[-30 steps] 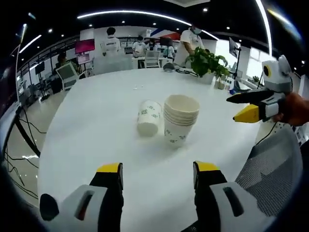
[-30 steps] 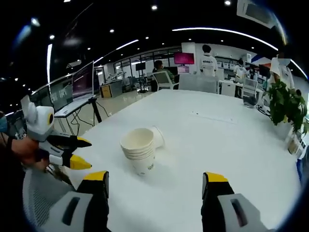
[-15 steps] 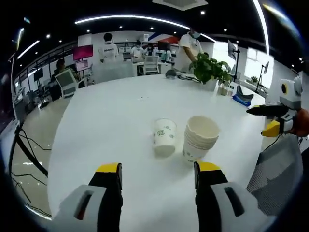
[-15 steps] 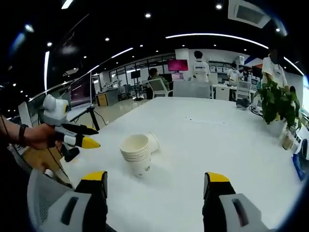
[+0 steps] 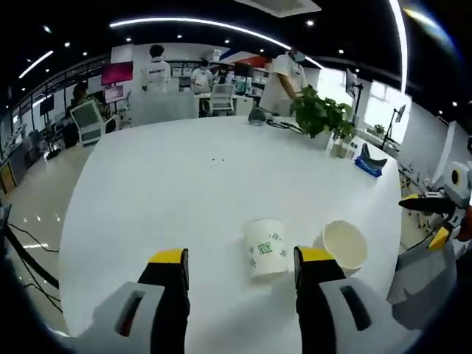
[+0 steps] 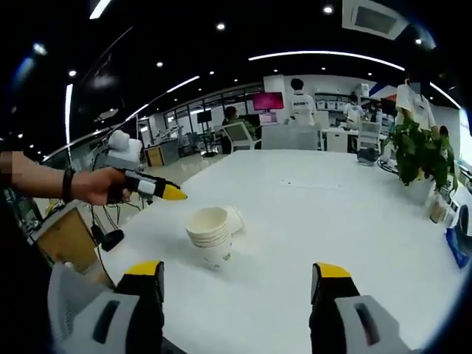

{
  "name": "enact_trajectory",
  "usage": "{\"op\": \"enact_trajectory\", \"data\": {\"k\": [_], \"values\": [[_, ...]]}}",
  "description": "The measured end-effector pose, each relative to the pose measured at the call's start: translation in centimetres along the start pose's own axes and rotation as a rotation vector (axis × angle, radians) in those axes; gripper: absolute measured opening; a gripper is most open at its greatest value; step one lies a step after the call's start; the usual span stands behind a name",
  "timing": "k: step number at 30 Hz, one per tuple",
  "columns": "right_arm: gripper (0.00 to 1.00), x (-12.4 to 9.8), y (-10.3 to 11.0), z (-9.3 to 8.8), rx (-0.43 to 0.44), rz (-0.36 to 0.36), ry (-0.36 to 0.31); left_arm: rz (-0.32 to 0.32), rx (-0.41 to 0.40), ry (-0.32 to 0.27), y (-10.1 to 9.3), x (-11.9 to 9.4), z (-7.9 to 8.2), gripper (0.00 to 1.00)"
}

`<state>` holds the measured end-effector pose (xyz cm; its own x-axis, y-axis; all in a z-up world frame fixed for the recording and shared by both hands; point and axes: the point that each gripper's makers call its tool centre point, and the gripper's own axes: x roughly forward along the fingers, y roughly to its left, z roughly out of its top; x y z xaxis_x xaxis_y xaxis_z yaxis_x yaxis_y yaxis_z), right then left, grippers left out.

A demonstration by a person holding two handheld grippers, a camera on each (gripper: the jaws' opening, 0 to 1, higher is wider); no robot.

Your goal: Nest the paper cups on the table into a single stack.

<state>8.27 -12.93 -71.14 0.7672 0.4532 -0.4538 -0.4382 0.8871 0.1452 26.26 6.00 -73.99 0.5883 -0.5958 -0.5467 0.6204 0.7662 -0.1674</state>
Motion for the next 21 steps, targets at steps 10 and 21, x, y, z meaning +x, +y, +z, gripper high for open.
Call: {"op": "enact_trajectory", "data": {"k": [10,21], "values": [[0.86,-0.4,0.5,-0.9,0.004,0.029,0.014,-0.116,0.042,0.166,-0.9,4.8,-0.9,0.56],[0.87,-0.5,0.8,-1.0,0.039,0.05,0.009,-0.151,0.074,0.289,-1.4,7.3,-3.3,0.54]]}}
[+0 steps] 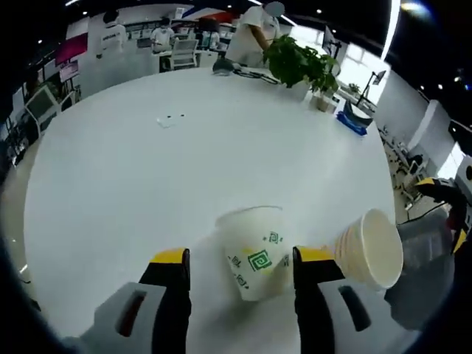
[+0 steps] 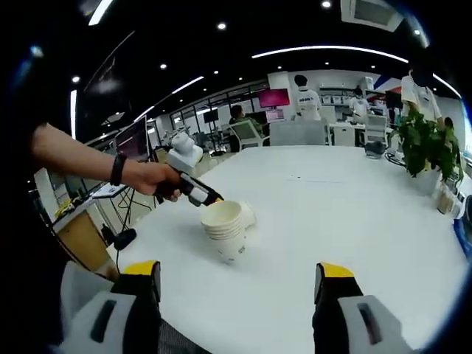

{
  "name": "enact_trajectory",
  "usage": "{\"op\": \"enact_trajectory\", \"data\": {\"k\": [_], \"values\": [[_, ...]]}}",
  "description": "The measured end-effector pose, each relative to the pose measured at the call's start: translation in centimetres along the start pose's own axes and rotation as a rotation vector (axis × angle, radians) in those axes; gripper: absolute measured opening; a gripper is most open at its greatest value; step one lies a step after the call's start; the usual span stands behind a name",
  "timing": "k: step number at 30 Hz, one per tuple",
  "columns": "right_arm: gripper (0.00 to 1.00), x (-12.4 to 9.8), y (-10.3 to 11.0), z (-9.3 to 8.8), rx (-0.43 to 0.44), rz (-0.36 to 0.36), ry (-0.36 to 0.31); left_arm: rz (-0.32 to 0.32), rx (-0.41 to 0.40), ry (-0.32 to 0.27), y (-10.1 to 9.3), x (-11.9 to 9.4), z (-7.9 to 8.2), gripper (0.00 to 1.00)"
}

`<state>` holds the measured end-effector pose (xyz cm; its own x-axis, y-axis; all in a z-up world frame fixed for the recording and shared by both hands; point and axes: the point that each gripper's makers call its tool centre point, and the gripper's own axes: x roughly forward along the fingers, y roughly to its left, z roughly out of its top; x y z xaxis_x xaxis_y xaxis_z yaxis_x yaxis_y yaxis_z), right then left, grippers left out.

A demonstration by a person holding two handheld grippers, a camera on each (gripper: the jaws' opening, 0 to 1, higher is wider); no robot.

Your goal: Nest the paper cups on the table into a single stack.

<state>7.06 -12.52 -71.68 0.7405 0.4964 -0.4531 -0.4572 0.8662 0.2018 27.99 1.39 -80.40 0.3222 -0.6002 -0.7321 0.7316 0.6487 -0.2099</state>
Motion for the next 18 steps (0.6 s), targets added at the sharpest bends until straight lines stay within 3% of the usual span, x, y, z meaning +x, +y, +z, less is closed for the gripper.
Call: {"op": "enact_trajectory", "data": {"k": [5,7,10,18], "values": [[0.86,0.0,-0.2,-1.2,0.021,-0.008,0.025,0.019,0.0,0.041,0.1,0.6,-0.7,0.5],[0.85,0.0,-0.1,-1.6,0.025,-0.005,0.035,0.046,0.012,0.061,0.9,1.0,-1.1,0.4],[0.85,0.1,-0.1,-1.8,0.025,-0.004,0.043,0.068,-0.002,0.087,1.8,0.9,-2.0,0.34],[0.84,0.1,-0.3,-1.1,0.016,-0.011,0.036,0.114,-0.042,0.042,2.2,-1.5,-3.1,0.34]]}}
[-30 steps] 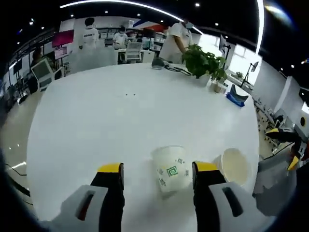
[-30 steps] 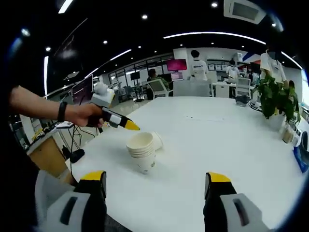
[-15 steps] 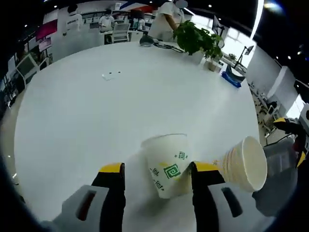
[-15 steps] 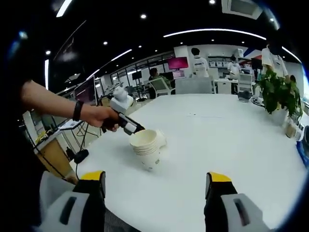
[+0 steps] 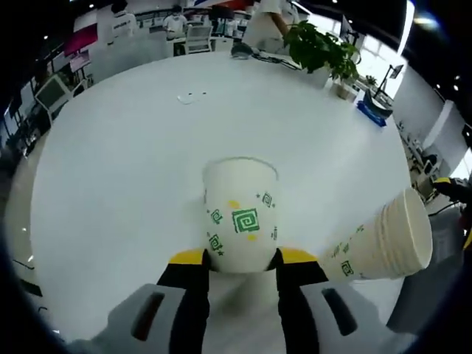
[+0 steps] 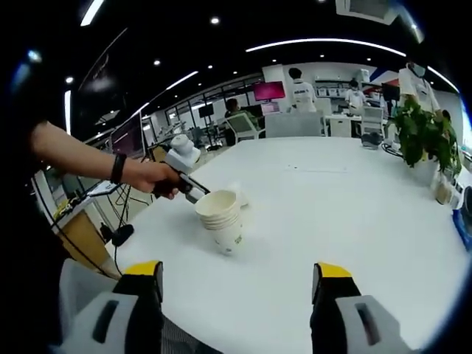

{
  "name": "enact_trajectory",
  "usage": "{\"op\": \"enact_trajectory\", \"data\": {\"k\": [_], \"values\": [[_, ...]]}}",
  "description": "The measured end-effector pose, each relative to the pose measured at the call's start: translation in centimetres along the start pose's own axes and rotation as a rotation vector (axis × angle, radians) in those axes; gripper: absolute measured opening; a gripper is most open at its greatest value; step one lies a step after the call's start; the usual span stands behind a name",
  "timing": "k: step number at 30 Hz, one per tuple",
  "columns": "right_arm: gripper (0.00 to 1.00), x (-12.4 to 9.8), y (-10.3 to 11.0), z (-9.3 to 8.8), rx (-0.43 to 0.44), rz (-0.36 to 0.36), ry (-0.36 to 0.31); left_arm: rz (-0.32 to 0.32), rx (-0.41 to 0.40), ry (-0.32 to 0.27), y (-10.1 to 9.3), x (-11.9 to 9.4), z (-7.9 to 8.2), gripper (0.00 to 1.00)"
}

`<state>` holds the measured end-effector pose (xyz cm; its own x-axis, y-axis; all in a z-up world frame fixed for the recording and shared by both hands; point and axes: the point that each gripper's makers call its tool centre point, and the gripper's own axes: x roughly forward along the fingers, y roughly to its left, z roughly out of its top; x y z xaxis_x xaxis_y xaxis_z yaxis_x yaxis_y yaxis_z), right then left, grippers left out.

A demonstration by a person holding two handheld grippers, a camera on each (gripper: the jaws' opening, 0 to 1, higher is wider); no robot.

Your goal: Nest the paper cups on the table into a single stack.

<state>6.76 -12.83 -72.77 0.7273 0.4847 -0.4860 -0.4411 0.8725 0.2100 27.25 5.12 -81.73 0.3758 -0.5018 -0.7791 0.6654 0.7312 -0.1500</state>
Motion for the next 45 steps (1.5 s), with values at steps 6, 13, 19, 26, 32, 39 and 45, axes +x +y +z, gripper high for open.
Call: {"op": "enact_trajectory", "data": {"k": [6,13,19,26,32,39,45], "values": [[0.83,0.1,0.1,1.1,-0.014,0.013,-0.019,0.036,-0.006,-0.05,1.4,-1.5,-0.2,0.34],[0.82,0.5,0.8,2.0,-0.041,0.053,-0.028,0.065,-0.002,-0.069,2.7,-3.7,-3.0,0.34],[0.83,1.2,1.0,2.7,-0.058,0.089,-0.04,0.087,-0.023,-0.124,2.4,-6.2,-3.9,0.34],[0.83,1.3,0.5,3.9,-0.083,0.13,-0.047,0.116,-0.034,-0.193,1.1,-10.0,-4.6,0.34],[0.82,1.2,0.7,5.5,-0.064,0.185,-0.072,0.128,-0.001,-0.229,-0.7,-12.7,-5.6,0.34],[0.81,1.8,2.8,6.0,-0.088,0.272,-0.049,0.13,0.017,-0.273,-3.1,-14.3,-5.6,0.34],[0.77,2.7,4.8,6.5,-0.138,0.354,-0.018,0.113,0.04,-0.294,-5.5,-14.4,-5.8,0.34]]}}
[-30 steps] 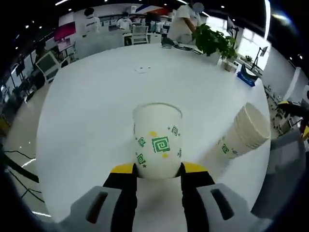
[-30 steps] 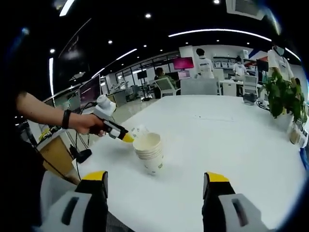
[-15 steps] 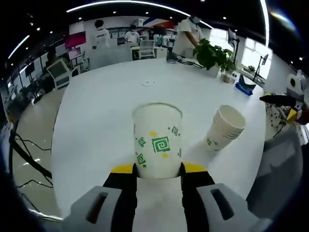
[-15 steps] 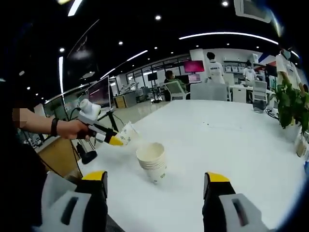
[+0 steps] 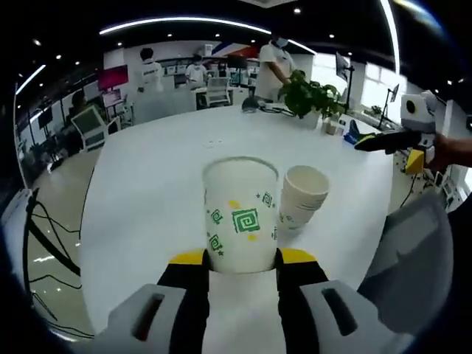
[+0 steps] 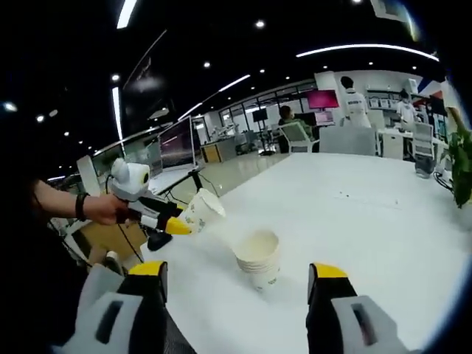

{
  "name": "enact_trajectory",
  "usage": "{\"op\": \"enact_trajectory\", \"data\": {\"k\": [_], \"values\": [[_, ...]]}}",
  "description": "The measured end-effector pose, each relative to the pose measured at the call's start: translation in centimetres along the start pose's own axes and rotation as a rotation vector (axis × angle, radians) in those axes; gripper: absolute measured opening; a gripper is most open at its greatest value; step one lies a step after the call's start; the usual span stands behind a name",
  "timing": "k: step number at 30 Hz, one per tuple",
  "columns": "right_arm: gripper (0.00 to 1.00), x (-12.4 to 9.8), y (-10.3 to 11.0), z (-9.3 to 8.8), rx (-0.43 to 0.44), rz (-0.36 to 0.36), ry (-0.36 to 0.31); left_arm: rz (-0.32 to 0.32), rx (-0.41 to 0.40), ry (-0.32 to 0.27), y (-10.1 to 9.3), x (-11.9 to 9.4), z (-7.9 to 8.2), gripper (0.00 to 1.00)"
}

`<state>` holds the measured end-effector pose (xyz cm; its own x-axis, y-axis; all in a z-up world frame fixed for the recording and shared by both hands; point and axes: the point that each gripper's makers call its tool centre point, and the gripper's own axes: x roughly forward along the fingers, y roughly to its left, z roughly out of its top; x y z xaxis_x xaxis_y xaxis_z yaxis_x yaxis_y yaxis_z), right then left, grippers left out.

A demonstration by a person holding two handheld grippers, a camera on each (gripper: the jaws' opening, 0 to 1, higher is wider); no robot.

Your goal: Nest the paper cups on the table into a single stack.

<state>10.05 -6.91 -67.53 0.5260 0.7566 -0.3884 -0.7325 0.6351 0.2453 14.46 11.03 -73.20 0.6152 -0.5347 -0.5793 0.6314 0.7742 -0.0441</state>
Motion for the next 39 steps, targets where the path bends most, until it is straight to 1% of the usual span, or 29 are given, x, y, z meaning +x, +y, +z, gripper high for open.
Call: {"op": "enact_trajectory", "data": {"k": [1,2,3,5,6,9,11,14,16,18,20,22,24,27,28,30,33,34,35,37,38,39], "values": [[0.77,0.4,0.4,0.3,-0.009,0.028,0.002,-0.003,0.013,0.004,-0.4,-0.1,-0.1,0.34],[0.76,0.6,0.6,0.5,-0.014,0.039,0.002,-0.006,0.02,0.003,-0.5,-0.1,-0.1,0.34],[0.74,0.8,0.8,0.7,-0.019,0.051,0.002,-0.012,0.031,0.002,-1.3,-0.2,-0.1,0.34],[0.74,1.4,1.3,1.1,-0.032,0.082,0.008,-0.02,0.047,-0.002,-2.3,-0.4,0.1,0.34],[0.73,1.7,1.5,1.4,-0.038,0.095,0.008,-0.023,0.052,-0.004,-1.9,-0.4,0.2,0.34],[0.73,2.5,2.2,1.9,-0.04,0.135,0.008,-0.028,0.064,-0.013,-2.9,-0.7,0.8,0.34],[0.73,2.9,2.4,2.1,-0.041,0.152,0.009,-0.031,0.055,-0.028,-3.5,-0.7,1.1,0.34],[0.73,3.6,2.9,2.5,-0.048,0.179,0.012,-0.043,0.066,-0.031,-4.2,-0.4,1.0,0.34],[0.73,4.0,3.4,2.6,-0.053,0.199,0.016,-0.054,0.097,-0.025,-4.9,-0.2,0.9,0.34],[0.73,4.4,3.8,2.7,-0.063,0.22,0.026,-0.055,0.102,-0.026,-5.5,-0.2,1.0,0.34],[0.73,4.6,4.4,2.6,-0.072,0.249,0.037,-0.07,0.097,-0.033,-6.4,-0.2,1.2,0.34],[0.73,4.9,4.7,2.4,-0.08,0.277,0.053,-0.085,0.121,-0.027,-7.0,-0.1,1.1,0.34],[0.71,5.0,5.2,2.1,-0.081,0.315,0.078,-0.099,0.163,-0.02,-7.8,0.0,1.1,0.34],[0.68,5.0,5.6,1.7,-0.081,0.365,0.106,-0.111,0.197,-0.02,-8.1,0.2,1.2,0.34],[0.68,5.1,5.6,1.6,-0.077,0.374,0.114,-0.117,0.221,-0.02,-8.6,0.2,1.2,0.34],[0.67,5.1,5.7,1.4,-0.079,0.387,0.129,-0.125,0.266,-0.016,-9.0,0.3,1.3,0.34],[0.6,5.0,6.0,1.0,-0.063,0.421,0.161,-0.141,0.318,-0.01,-10.1,0.3,1.5,0.34],[0.57,5.0,6.1,0.9,-0.057,0.428,0.167,-0.145,0.326,-0.01,-10.5,0.3,1.6,0.34],[0.52,5.0,6.2,0.7,-0.037,0.444,0.183,-0.148,0.335,-0.01,-10.7,0.3,1.7,0.34],[0.44,5.0,6.2,0.4,-0.009,0.454,0.197,-0.16,0.352,-0.01,-11.3,0.4,1.9,0.34],[0.41,5.1,6.2,0.3,0.0,0.457,0.203,-0.166,0.355,-0.012,-11.5,0.5,2.0,0.34],[0.4,5.1,6.3,0.1,0.006,0.46,0.211,-0.173,0.361,-0.014,-11.8,0.6,2.1,0.34]]}}
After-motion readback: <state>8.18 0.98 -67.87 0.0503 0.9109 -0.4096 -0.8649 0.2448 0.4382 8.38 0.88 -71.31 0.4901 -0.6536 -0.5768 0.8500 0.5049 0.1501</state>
